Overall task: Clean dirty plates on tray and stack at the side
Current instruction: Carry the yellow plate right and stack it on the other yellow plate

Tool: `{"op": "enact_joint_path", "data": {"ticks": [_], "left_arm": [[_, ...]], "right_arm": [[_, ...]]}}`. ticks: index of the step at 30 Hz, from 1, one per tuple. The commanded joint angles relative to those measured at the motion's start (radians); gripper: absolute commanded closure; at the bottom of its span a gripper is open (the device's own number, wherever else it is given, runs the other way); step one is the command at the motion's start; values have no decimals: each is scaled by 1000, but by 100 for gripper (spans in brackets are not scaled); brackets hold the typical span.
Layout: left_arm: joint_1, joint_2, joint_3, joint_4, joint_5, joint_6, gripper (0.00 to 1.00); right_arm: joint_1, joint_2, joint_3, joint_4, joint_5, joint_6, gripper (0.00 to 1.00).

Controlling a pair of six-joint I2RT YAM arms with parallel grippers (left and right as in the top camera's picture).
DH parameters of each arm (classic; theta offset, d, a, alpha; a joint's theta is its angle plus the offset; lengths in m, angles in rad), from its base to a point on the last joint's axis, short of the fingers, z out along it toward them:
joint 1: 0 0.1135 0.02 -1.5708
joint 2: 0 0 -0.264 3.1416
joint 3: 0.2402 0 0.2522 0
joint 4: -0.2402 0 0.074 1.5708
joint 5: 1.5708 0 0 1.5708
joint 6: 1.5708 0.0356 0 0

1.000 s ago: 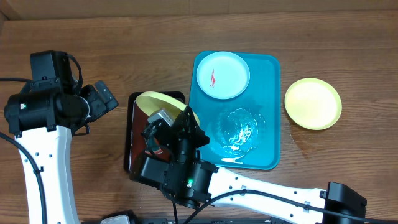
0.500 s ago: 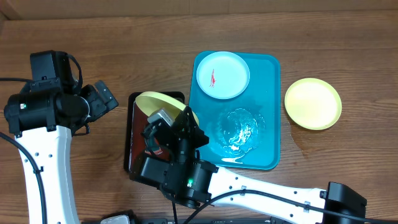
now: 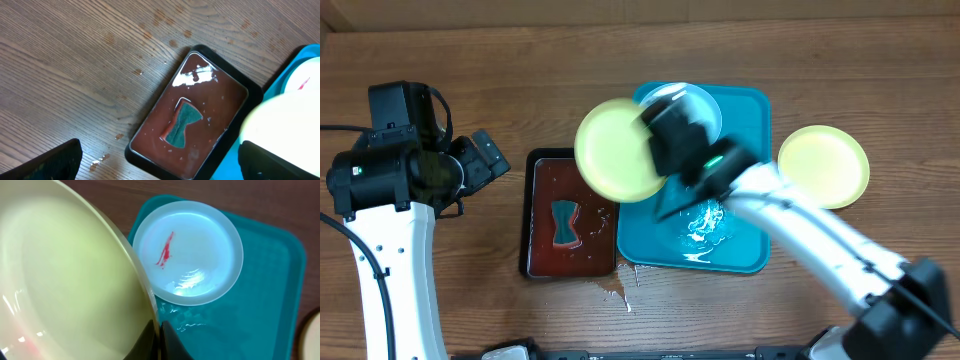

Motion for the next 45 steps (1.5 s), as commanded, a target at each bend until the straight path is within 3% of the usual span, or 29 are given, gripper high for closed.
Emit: {"op": "enact_joint_path", "data": {"ticks": [1,6,10,18,25,28,30,36,40,45], "left_arm": [[3,8,19,-3,-13,11,0],[3,8,19,-3,-13,11,0],[3,8,19,-3,-13,11,0],[3,8,19,-3,-13,11,0],[3,8,19,-3,-13,11,0],[3,8,19,-3,-13,11,0],[3,8,19,-3,-14,11,0],[3,8,19,-3,-13,11,0],[3,8,19,-3,-13,11,0],[3,8,19,-3,-13,11,0]], "right_arm": [[-217,-118,52,-32,-391,80,96],[-607,-102,49,-215,-442,119,96],[-830,-42,47,-331,-391,112,96],[-1033,76,-54,-358,-385,92,96],[-1043,87,-174,-311,-373,93,94],[-1043,82,-173,-303,-374,93,61],[-1038,68,-172,-299,-378,93,56],[-943,-63,-150,-256,-430,6,53],[-777,-155,-139,-201,-483,-97,51],[-558,-156,-145,-90,-464,-127,46]]}}
